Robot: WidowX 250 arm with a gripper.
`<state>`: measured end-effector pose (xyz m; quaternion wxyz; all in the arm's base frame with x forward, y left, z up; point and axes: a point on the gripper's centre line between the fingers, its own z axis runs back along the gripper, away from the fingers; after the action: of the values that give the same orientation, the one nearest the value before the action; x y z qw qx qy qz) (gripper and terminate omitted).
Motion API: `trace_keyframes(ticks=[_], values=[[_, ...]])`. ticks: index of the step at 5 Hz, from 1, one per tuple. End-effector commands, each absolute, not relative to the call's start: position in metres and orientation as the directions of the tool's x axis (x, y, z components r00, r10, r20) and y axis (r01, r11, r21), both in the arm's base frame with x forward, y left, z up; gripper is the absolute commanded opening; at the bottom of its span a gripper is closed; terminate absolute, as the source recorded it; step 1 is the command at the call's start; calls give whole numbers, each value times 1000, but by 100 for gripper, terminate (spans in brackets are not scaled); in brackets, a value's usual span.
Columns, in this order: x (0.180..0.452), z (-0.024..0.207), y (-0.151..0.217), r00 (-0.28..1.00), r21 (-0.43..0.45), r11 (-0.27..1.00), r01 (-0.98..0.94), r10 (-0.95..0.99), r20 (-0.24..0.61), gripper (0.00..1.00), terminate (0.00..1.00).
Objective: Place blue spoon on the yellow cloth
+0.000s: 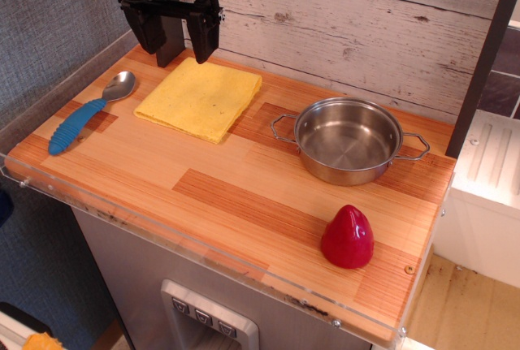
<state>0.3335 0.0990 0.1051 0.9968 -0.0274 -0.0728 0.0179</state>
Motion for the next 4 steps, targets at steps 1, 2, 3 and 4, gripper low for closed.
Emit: trace_keyframes(ticks=[1,2,3,4], values=[[333,105,99,989,-57,998,-32,40,144,100,0],[317,102,130,985,-27,996,-80,83,154,100,0],[295,93,164,978,-5,990,-141,140,155,100,0],[280,73,187,976,28,984,-178,173,131,100,0]])
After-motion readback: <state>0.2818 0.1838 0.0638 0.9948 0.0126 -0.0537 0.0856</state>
